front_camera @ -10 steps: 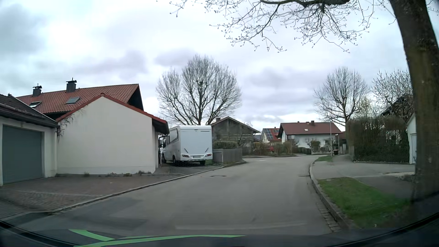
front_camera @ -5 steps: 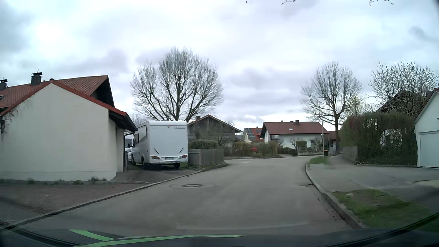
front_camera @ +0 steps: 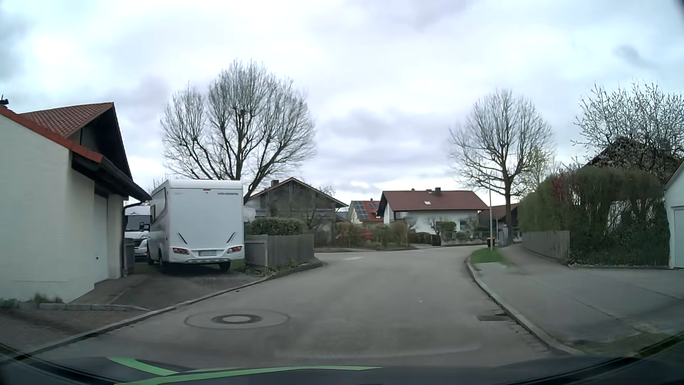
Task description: Follow the waypoints while adhering to traffic rules and regulations
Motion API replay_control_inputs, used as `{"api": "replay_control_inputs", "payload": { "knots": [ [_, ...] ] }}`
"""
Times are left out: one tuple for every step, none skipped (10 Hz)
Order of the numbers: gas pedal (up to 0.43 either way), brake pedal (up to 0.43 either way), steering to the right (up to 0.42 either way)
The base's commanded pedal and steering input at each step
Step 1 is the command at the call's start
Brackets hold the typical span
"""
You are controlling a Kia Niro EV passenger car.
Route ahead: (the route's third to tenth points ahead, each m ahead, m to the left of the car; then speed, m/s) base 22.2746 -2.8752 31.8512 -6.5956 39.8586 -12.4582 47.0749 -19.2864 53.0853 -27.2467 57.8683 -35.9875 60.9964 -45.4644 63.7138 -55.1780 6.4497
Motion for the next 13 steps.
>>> {"api": "replay_control_inputs", "payload": {
  "knots": [
    [0.087, 0.000, 0.091],
    [0.087, 0.000, 0.089],
    [0.087, 0.000, 0.087],
    [0.087, 0.000, 0.086],
    [0.087, 0.000, 0.084],
    [0.087, 0.000, 0.081],
    [0.087, 0.000, 0.078],
    [0.087, 0.000, 0.075],
    [0.087, 0.000, 0.071],
    [0.087, 0.000, 0.068],
    [0.087, 0.000, 0.067],
    [0.087, 0.000, 0.066],
    [0.087, 0.000, 0.065]
  ]
}}
